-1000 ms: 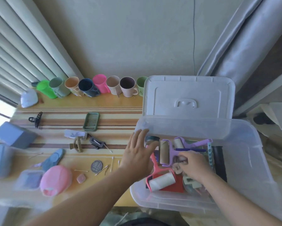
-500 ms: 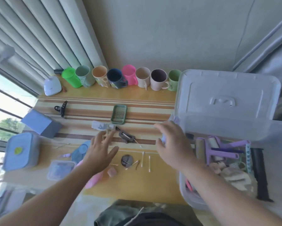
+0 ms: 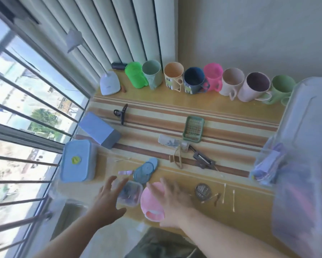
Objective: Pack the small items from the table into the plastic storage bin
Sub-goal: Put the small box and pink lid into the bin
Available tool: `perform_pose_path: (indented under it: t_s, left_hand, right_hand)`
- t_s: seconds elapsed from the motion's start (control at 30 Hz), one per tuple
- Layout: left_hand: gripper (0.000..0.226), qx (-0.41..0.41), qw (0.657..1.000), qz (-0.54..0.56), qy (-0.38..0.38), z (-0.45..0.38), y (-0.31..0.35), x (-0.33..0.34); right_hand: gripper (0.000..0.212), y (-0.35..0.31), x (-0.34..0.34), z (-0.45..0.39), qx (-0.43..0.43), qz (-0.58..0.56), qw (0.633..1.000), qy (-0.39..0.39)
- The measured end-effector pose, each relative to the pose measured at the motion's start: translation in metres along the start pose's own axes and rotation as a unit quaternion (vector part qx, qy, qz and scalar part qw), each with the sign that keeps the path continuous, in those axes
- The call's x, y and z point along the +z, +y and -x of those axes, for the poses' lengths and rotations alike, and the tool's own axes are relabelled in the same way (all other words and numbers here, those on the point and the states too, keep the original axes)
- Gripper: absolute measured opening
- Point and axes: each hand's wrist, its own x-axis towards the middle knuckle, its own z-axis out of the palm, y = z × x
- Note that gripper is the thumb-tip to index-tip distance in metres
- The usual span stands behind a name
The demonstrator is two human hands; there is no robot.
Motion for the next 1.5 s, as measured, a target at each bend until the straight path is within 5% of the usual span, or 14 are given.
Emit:
perform_pose_path:
  t_s: [0.13,0.37,0.53,0.77,0.9,1.03,1.13,1.33,1.5]
  left_hand:
    - [0.111,-0.018,1.000,-0.008,0.013,-0.012,0.006,0.012]
    - [0.083,0.009,1.000,0.021,0.009,-0.019,0.007,-0.002]
    - [0.089,-0.023,0.997,0.054,0.043,-0.006,0.009,-0.036]
    - [0.092,0.063,0.993,0.051,0.087,-0.017,0.099,-0.087]
    - [0.097,0.151,0.982,0.044,0.103,-0.020,0.199,-0.094]
    - [0.094,0.259,0.957,0.021,0.126,-0.008,0.308,-0.081]
    - [0.096,0.323,0.938,-0.004,0.126,0.006,0.387,-0.061]
    - [0.096,0.393,0.912,-0.036,0.115,0.036,0.511,-0.007]
    - [0.089,0.414,0.901,-0.084,0.097,0.061,0.554,0.029]
  right_hand:
    - [0.111,-0.003,0.010,-0.008,-0.062,0.047,0.997,0.028]
    - [0.109,0.007,-0.007,-0.001,-0.063,-0.021,0.997,0.035]
    - [0.108,0.026,-0.049,0.050,-0.009,-0.101,0.979,0.176]
    - [0.118,0.099,-0.132,0.178,0.098,-0.149,0.875,0.450]
    - [0.124,0.170,-0.133,0.267,0.199,-0.154,0.816,0.520]
    - [0.127,0.241,-0.090,0.341,0.335,-0.175,0.796,0.473]
    - [0.121,0.287,-0.050,0.371,0.388,-0.187,0.818,0.381]
    - [0.098,0.342,-0.014,0.363,0.372,-0.105,0.888,0.249]
    - [0.090,0.371,0.001,0.353,0.388,-0.079,0.877,0.272]
